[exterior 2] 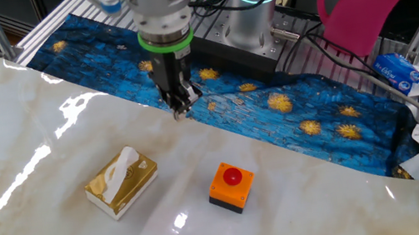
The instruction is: Pull out a napkin
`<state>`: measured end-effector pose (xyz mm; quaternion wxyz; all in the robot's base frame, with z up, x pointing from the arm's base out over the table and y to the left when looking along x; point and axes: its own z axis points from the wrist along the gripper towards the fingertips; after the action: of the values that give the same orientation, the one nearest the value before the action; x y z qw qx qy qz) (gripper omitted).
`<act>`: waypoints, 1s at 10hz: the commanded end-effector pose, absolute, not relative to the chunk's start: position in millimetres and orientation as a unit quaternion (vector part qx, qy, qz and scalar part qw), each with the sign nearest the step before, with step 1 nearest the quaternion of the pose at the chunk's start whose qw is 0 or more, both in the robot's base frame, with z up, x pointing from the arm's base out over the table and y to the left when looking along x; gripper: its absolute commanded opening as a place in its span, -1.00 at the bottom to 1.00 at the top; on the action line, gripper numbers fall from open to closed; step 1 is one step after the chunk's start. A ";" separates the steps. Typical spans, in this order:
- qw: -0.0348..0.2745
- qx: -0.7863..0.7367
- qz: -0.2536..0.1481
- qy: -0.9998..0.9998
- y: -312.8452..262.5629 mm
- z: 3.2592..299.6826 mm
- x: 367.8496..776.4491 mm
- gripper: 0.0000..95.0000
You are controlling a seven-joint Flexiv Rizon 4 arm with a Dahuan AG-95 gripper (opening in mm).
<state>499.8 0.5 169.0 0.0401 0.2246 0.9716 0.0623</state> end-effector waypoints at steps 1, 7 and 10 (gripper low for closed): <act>0.051 0.238 0.063 0.968 -0.2 168.8 500.7 0.20; 0.074 0.173 0.058 0.980 -34.4 162.7 536.9 1.00; 0.076 0.139 0.057 0.986 -44.6 151.7 560.3 1.00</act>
<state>555.8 -40.6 154.5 0.0746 0.1500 0.9841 0.0584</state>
